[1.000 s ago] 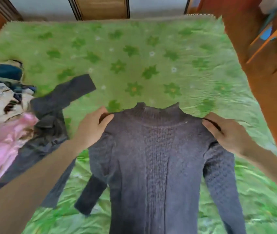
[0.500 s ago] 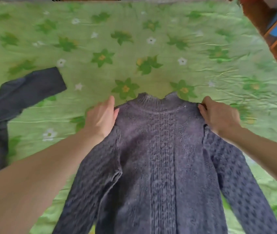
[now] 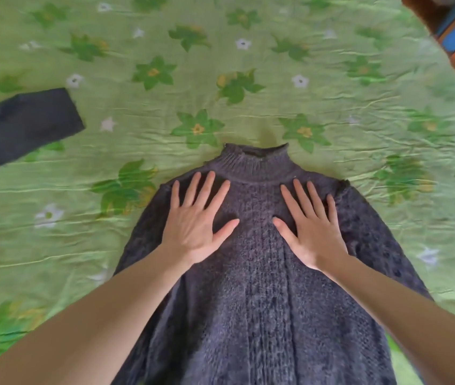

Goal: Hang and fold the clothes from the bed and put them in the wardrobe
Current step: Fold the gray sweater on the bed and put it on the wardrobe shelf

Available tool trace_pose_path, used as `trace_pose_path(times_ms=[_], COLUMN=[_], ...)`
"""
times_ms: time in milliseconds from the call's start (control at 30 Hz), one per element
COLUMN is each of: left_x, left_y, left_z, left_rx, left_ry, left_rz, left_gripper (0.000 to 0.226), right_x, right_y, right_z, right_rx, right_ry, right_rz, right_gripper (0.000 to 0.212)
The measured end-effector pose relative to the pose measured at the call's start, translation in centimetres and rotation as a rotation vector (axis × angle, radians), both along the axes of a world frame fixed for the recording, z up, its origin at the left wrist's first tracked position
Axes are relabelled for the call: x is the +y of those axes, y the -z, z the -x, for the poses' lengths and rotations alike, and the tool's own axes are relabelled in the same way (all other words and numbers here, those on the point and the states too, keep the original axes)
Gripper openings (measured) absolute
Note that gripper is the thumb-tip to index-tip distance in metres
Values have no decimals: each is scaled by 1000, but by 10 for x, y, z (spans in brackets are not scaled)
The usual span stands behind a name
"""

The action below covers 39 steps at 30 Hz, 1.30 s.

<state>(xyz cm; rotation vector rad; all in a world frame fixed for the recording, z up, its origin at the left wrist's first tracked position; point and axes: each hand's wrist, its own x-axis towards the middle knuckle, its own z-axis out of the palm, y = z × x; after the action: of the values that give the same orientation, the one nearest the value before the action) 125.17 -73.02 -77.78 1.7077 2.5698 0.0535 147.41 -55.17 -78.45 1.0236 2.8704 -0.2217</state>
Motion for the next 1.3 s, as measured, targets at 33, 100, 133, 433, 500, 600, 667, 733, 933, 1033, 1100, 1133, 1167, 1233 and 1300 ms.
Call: trace_pose_path(times_ms=[33, 100, 133, 433, 500, 600, 667, 733, 933, 1033, 1100, 1133, 1167, 1233, 1300], left_x=[0, 2, 4, 10, 19, 39, 54, 69, 87, 90, 92, 94, 96, 101, 108], left_y=[3, 8, 9, -34, -42, -44, -43, -38, -19, -17, -21, -23, -26, -30, -35], left_z=[1, -1, -2, -53, -80, -125, -156, -185, -249, -261, -266, -268, -270, -276, -282], left_rx=[7, 28, 42, -55, -113, -139, -141, -141, -137, -130, -123, -119, -113, -105, -106], left_ry=[7, 20, 28, -2, 55, 159, 192, 223, 228, 184, 176, 183, 192, 201, 201], left_rz=[-2, -19, -25, -39, -70, -39, -20, 2, 85, 144, 169, 173, 170, 141, 91], left_gripper=[83, 83, 82, 72, 72, 73, 72, 71, 72, 74, 75, 75, 75, 75, 73], right_x=[0, 2, 3, 6, 3, 13, 26, 39, 55, 55, 60, 63, 69, 81, 93], right_y=[4, 10, 11, -33, -51, -63, -63, -62, -62, -72, -80, -86, -88, -94, -98], right_z=[1, 2, 2, -1, -27, -88, -129, -163, -223, -252, -272, -280, -290, -306, -320], right_rx=[5, 16, 22, 53, 275, 416, 413, 358, 149, 63, -15, -34, -23, 68, 239], right_ry=[-1, -7, -10, 1, 67, 220, 322, 445, 296, 282, 274, 263, 261, 327, 429], right_rz=[-6, -11, -11, 251, 240, 140, 199, 363, 960, 1262, 1273, 1246, 1197, 1077, 1003], right_gripper=[72, 71, 71, 72, 62, 49, 47, 44, 16, 36, 42, 40, 36, 29, 25])
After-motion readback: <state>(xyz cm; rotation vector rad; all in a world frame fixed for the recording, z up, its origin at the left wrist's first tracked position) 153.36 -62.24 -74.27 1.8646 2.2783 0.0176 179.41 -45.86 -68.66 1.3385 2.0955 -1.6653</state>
